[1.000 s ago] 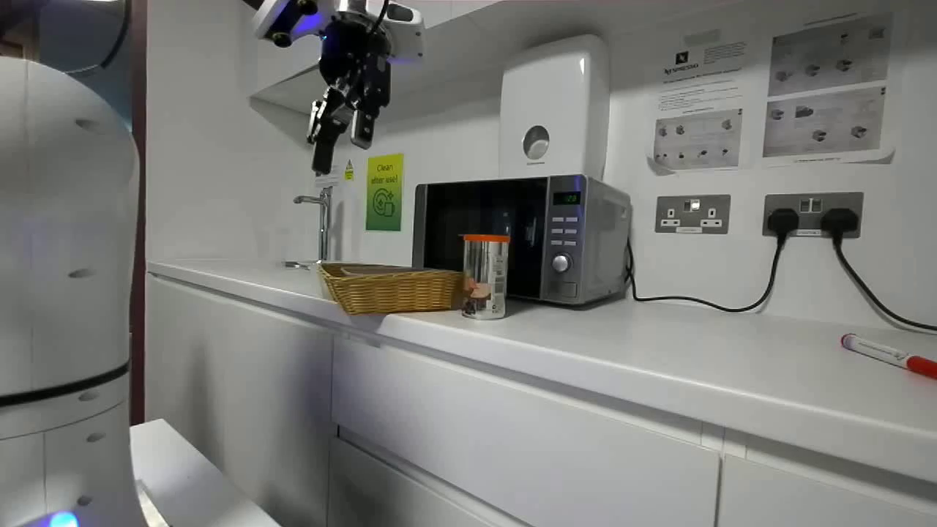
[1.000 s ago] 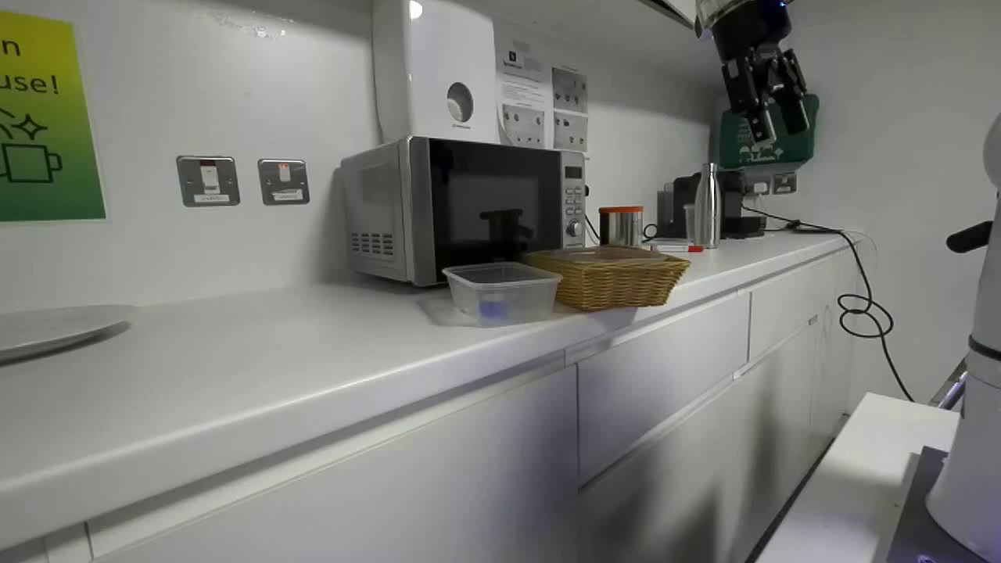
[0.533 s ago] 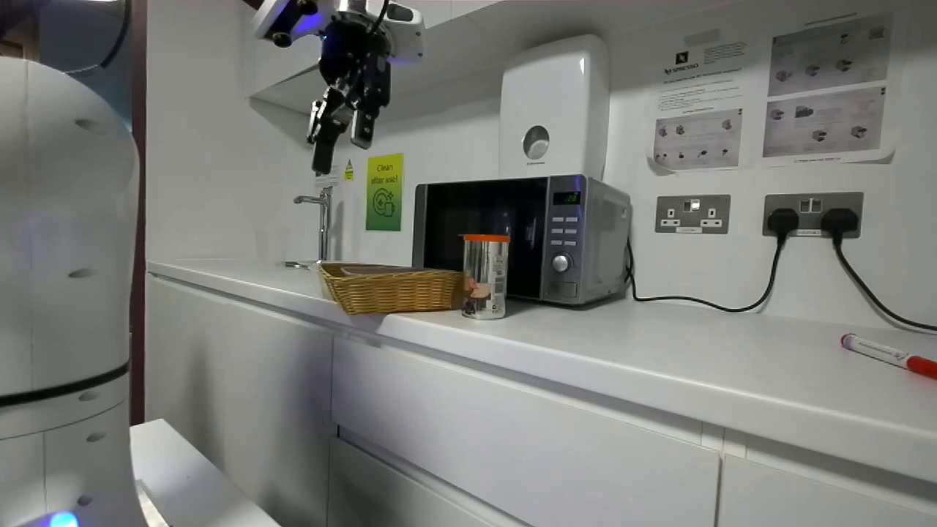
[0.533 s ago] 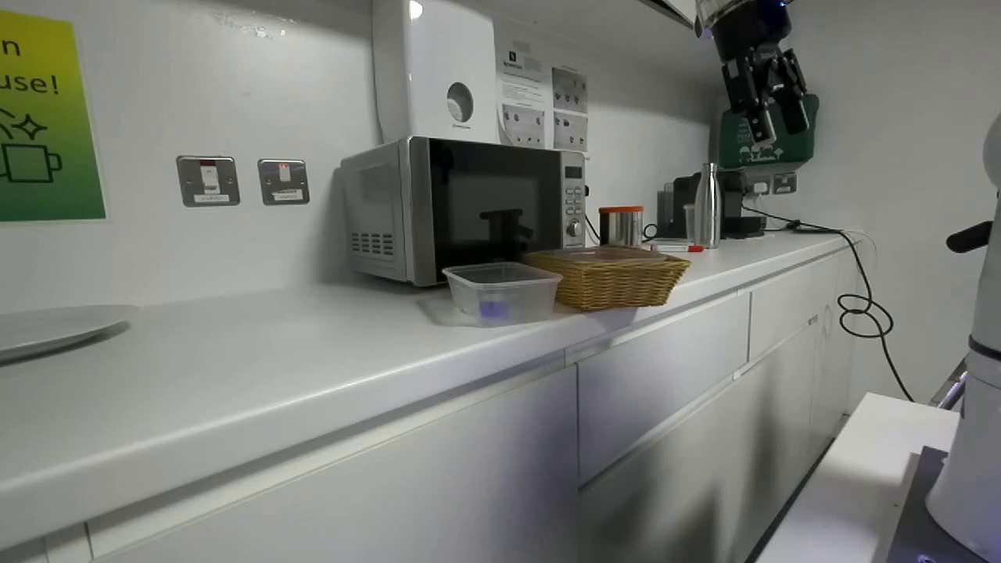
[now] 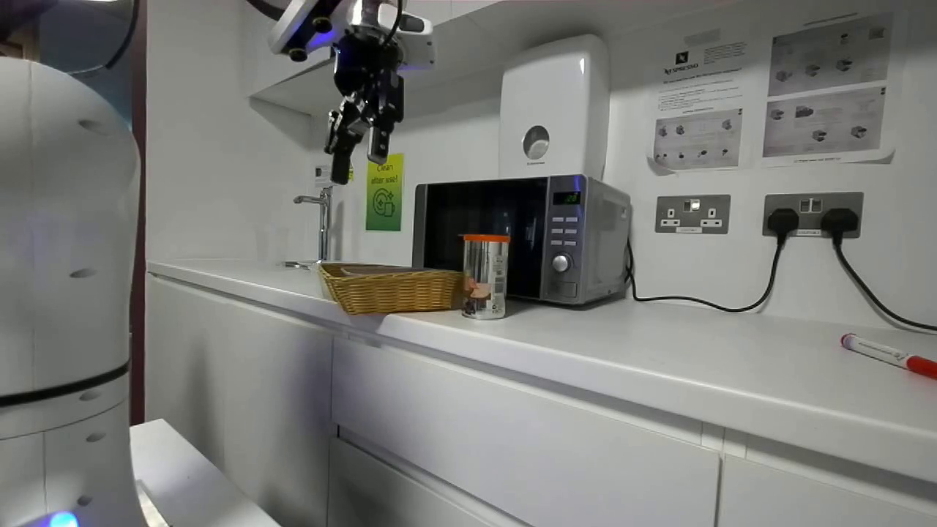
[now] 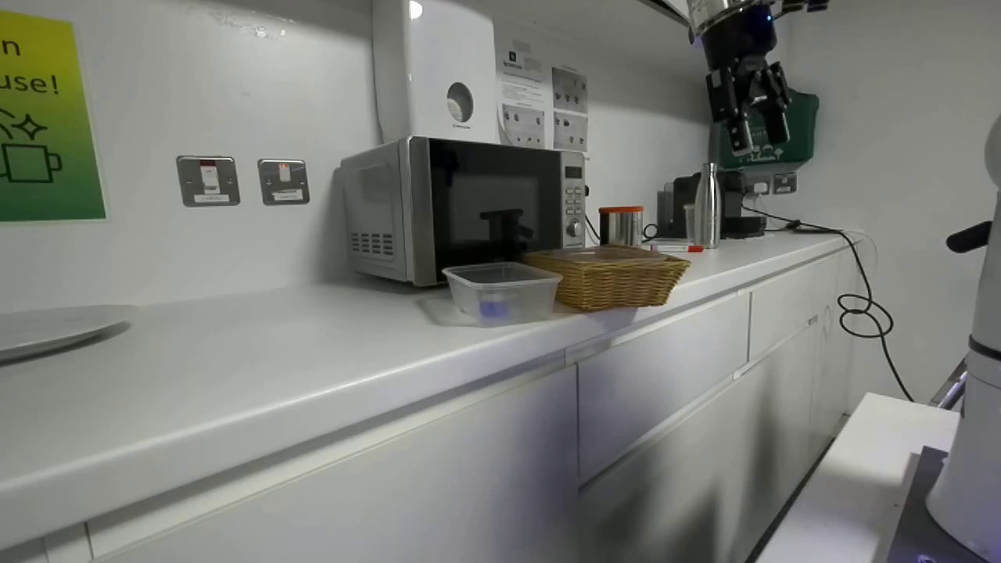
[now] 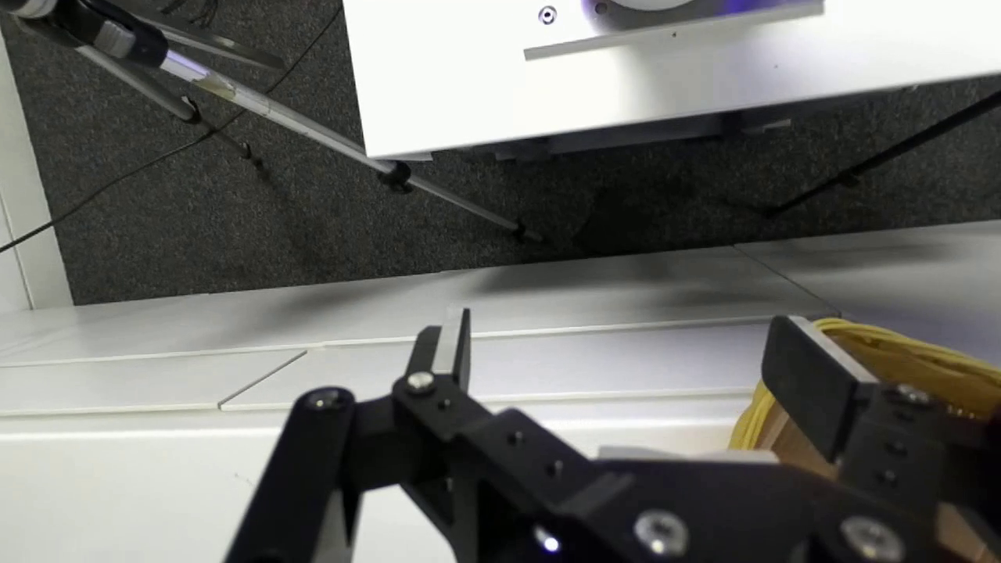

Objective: Put the lunchboxes on top of the microwave

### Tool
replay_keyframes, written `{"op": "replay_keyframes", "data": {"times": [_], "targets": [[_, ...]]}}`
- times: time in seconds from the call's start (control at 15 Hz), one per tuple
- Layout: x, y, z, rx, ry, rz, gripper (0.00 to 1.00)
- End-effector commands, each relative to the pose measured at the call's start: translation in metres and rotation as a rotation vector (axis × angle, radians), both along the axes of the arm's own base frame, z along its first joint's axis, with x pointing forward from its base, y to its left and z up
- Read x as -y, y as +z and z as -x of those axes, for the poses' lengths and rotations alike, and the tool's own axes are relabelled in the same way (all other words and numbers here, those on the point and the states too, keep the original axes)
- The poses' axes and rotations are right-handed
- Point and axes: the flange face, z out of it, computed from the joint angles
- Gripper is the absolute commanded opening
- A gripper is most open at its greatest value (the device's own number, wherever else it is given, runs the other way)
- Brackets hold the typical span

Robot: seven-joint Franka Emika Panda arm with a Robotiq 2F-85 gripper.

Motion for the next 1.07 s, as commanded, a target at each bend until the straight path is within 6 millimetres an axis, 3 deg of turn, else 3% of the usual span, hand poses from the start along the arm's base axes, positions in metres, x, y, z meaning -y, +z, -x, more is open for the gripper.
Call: {"op": "replay_keyframes", "data": {"times": [0.0,0.67,1.0], "targets": [[-0.006,-0.024,-0.030,-0.007,-0.083,-0.024,1.00],[-0.079,-0.095,-0.111,-0.065,-0.241,0.071,1.00],[-0.070,-0.124,-0.136,-0.119,-0.395,0.089,1.00]]}}
